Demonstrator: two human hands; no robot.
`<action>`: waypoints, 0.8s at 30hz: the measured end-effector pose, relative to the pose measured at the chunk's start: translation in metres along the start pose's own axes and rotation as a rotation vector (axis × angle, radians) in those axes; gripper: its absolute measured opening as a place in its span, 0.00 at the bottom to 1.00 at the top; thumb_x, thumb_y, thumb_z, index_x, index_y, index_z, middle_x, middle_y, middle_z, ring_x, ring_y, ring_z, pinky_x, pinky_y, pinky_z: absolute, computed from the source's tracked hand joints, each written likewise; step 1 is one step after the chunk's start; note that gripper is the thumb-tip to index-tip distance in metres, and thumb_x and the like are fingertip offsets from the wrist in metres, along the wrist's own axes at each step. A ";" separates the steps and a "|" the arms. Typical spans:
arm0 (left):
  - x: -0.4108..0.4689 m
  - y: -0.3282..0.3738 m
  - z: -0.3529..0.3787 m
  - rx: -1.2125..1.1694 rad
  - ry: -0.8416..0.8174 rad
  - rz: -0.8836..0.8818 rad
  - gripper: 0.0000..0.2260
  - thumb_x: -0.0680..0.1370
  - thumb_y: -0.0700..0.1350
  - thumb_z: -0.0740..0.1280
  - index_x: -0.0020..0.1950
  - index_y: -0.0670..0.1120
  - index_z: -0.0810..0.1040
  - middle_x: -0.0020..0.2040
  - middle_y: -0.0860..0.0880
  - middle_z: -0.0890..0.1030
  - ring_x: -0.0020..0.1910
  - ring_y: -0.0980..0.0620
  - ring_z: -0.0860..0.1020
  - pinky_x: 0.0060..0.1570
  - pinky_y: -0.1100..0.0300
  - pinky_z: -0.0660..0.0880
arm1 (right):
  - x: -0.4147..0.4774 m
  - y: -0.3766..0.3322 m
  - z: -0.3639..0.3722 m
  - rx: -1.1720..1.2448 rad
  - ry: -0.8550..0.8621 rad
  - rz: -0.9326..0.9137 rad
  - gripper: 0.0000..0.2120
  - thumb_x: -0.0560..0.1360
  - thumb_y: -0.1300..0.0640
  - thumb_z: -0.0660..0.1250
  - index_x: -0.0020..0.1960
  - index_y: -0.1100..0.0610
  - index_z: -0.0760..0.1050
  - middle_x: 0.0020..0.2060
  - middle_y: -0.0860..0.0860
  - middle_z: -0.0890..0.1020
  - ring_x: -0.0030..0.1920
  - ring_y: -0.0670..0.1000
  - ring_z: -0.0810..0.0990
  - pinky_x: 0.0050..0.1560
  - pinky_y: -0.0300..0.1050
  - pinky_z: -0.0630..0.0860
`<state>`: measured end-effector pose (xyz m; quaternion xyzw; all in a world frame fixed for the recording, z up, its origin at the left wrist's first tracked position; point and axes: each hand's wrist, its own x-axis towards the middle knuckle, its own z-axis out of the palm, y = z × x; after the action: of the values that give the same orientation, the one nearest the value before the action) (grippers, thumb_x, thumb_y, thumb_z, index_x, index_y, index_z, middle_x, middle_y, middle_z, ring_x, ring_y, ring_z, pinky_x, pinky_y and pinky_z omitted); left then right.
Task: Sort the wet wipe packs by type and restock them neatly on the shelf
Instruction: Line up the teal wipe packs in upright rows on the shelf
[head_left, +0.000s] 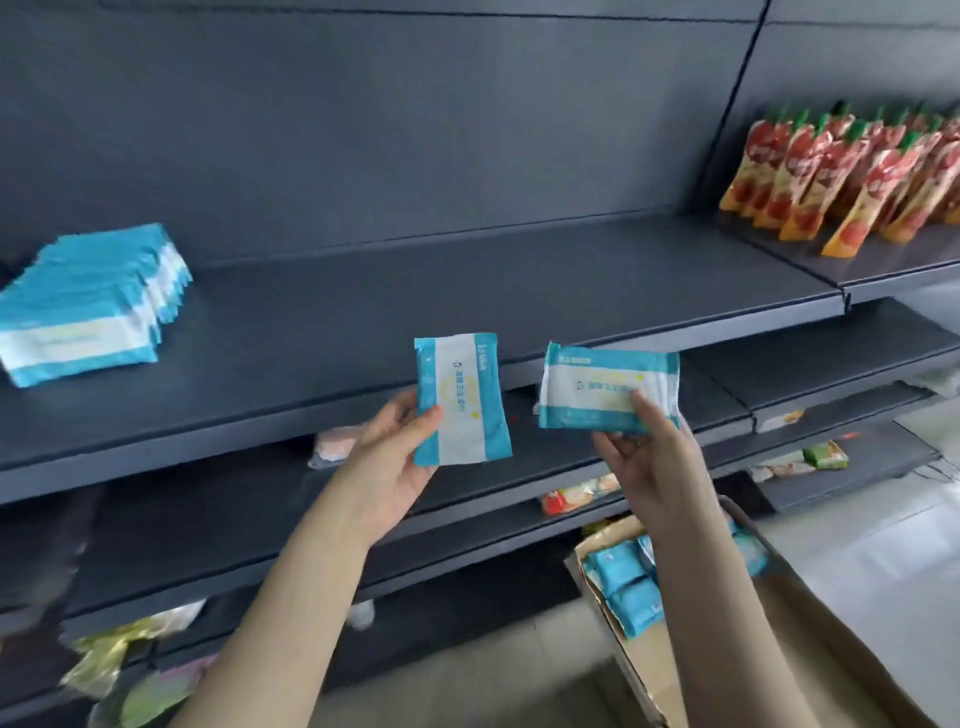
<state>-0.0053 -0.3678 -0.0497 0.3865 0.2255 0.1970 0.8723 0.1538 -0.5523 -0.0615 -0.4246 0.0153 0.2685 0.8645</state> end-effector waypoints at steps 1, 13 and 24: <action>-0.008 0.017 -0.016 0.022 0.035 0.013 0.12 0.78 0.38 0.66 0.61 0.43 0.76 0.57 0.45 0.84 0.54 0.51 0.83 0.45 0.61 0.81 | -0.006 0.014 0.020 0.013 -0.019 0.010 0.19 0.80 0.59 0.66 0.69 0.59 0.70 0.57 0.58 0.84 0.53 0.56 0.85 0.45 0.46 0.83; -0.069 0.156 -0.185 0.210 0.293 0.269 0.24 0.76 0.32 0.68 0.68 0.50 0.67 0.61 0.46 0.80 0.58 0.49 0.82 0.50 0.52 0.82 | -0.041 0.153 0.194 -0.161 -0.272 0.153 0.14 0.79 0.63 0.65 0.64 0.58 0.72 0.59 0.57 0.82 0.56 0.57 0.84 0.46 0.52 0.84; -0.036 0.203 -0.251 0.419 0.784 0.373 0.07 0.78 0.45 0.70 0.53 0.45 0.74 0.54 0.47 0.83 0.55 0.50 0.81 0.50 0.56 0.77 | 0.009 0.194 0.265 -0.381 -0.388 0.093 0.09 0.80 0.60 0.65 0.60 0.58 0.71 0.55 0.54 0.84 0.55 0.53 0.84 0.49 0.53 0.84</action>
<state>-0.2063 -0.1130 -0.0360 0.4844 0.4989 0.4315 0.5747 0.0153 -0.2555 -0.0359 -0.5189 -0.1821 0.3824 0.7426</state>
